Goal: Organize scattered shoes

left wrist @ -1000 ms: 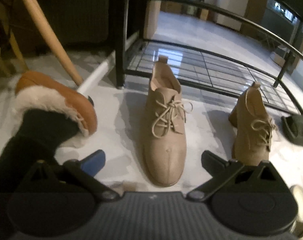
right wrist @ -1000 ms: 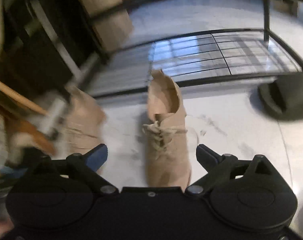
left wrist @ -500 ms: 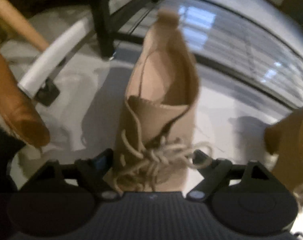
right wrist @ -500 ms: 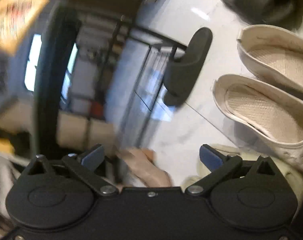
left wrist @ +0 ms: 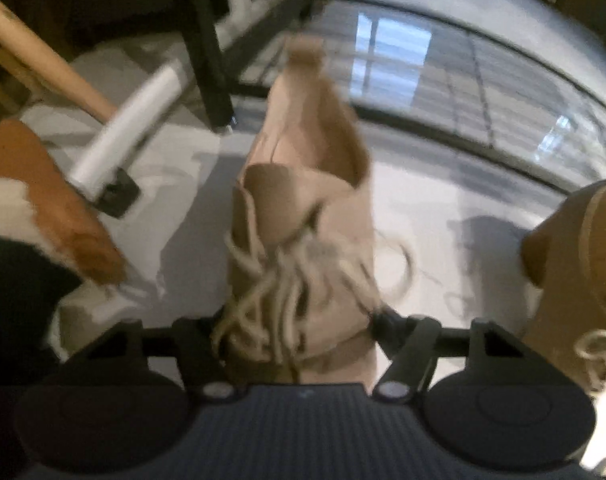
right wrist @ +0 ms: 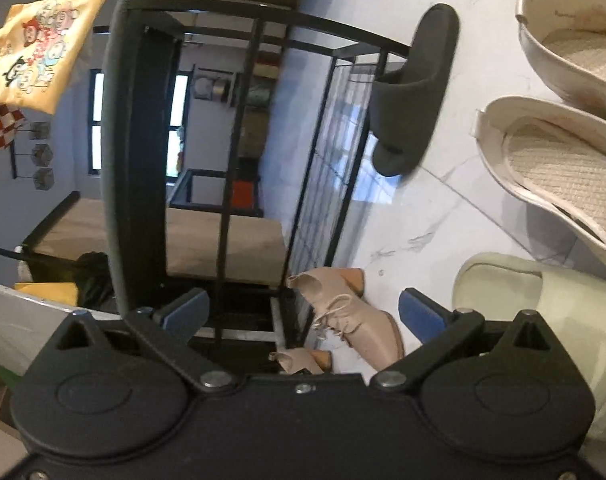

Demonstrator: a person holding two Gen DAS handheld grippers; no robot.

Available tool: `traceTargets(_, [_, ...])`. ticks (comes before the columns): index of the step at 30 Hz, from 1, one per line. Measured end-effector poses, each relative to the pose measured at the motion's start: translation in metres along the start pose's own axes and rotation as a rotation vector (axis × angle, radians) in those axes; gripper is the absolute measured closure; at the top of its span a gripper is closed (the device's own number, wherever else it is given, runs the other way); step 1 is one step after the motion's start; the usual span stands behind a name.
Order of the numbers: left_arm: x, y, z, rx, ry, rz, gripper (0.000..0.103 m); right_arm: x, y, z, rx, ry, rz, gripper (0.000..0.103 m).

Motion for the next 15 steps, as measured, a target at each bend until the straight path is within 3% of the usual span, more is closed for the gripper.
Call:
traceTargets(6, [0.073,-0.025,-0.002,-0.065,-0.084,0.055,0.044,0.02,-0.001,-0.004,-0.019,-0.02,-0.078,0.0])
traceTargets(12, [0.142,-0.092,0.002,-0.149,-0.19,0.157,0.045,0.042,-0.009,-0.011,-0.066,-0.056,-0.159,0.0])
traceTargets(15, [0.172,-0.138,0.01,-0.237,-0.253,0.22,0.045,0.05,-0.012,-0.015,-0.088,-0.072,-0.196,0.0])
Point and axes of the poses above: each gripper's, at about its wrist camera, not at the fingertips, and x roughly against the way its jaws point, y to its left, z to its underside, the point moved 1 cm from there along -x, roughly the way its jaws point, and after that the axes turned 7 degrees about -x, right-handed, at the moved point
